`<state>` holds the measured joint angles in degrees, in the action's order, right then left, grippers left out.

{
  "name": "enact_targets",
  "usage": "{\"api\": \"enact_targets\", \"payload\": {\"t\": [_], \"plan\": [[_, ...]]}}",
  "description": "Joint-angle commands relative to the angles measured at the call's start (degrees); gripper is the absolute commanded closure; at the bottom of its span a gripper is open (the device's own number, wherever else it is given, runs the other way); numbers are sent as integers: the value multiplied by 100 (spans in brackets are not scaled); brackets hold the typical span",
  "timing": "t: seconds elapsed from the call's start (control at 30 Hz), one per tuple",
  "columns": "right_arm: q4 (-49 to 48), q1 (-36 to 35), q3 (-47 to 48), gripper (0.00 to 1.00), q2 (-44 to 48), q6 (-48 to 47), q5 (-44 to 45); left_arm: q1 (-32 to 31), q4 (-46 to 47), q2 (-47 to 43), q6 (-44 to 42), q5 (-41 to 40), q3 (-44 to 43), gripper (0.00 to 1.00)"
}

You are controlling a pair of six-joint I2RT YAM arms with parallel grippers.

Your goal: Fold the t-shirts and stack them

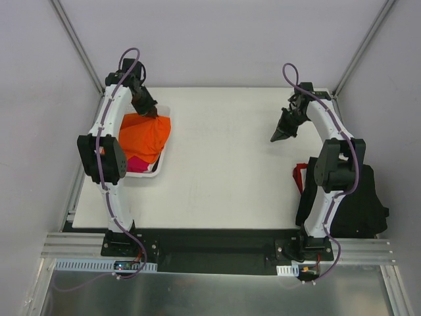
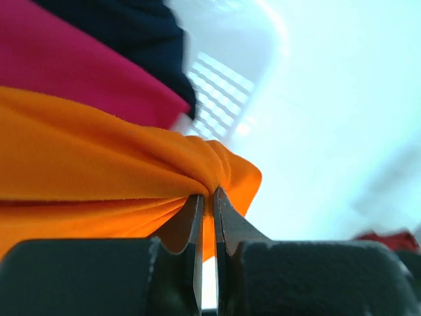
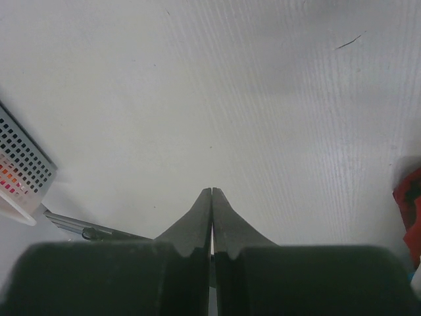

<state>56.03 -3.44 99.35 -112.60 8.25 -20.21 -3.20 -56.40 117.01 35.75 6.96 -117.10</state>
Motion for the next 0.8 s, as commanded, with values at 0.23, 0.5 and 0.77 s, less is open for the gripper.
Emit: {"api": "enact_targets", "payload": {"t": [0.23,0.5,0.77], "plan": [[268,-148,32,97,-113,-122,-1,-918,1245,-1057,-622,2789,477,100],[382,-227,-21,97,-52,-254,34,-1515,1641,-1181,-929,3706,548,100],[312,-227,-662,97,509,-342,227,-2087,1984,-1093,-1087,4726,609,100]]}}
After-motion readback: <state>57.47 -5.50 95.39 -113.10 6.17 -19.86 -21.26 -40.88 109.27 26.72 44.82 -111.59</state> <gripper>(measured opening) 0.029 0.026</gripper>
